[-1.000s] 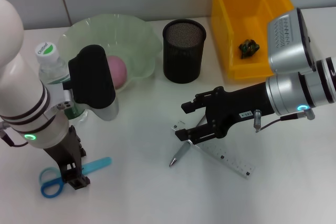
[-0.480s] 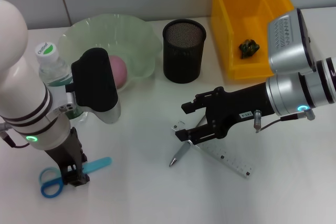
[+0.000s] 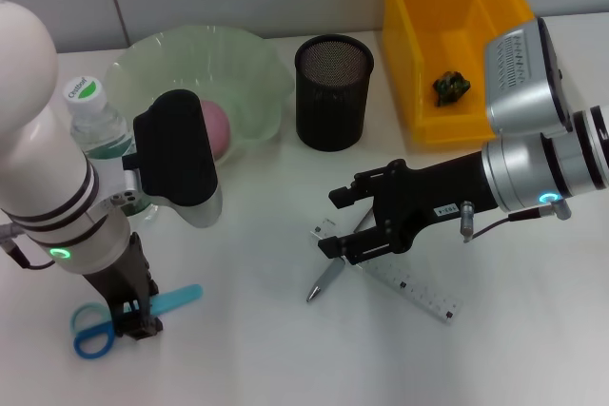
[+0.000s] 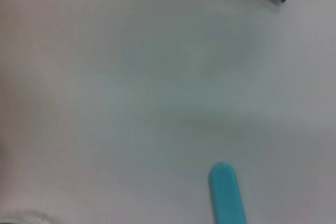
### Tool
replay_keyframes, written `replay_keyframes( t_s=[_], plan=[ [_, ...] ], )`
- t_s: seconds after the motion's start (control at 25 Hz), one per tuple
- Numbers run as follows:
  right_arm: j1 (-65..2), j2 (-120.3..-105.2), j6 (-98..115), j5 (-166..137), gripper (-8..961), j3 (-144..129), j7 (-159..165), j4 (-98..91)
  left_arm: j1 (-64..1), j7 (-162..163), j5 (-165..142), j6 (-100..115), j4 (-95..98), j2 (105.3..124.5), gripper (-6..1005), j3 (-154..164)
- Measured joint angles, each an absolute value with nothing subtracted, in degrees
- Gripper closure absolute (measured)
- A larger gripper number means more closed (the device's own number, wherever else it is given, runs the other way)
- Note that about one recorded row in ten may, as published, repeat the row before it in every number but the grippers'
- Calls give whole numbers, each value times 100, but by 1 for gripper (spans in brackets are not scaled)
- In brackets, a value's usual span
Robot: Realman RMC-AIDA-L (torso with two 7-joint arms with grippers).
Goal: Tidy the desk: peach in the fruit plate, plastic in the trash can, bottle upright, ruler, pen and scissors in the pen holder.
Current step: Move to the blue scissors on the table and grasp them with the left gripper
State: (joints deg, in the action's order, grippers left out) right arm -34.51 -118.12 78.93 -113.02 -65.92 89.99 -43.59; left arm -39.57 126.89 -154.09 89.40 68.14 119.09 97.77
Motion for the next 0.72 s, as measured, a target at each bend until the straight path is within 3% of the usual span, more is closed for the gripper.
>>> replay_keyframes(
  t_s=[0.72],
  plan=[
    [-3435,-11819,7900,-11287,210,-6581,8953,-4359,-3973,12709,-15453,8926,6803,11909,624,9780]
  ],
)
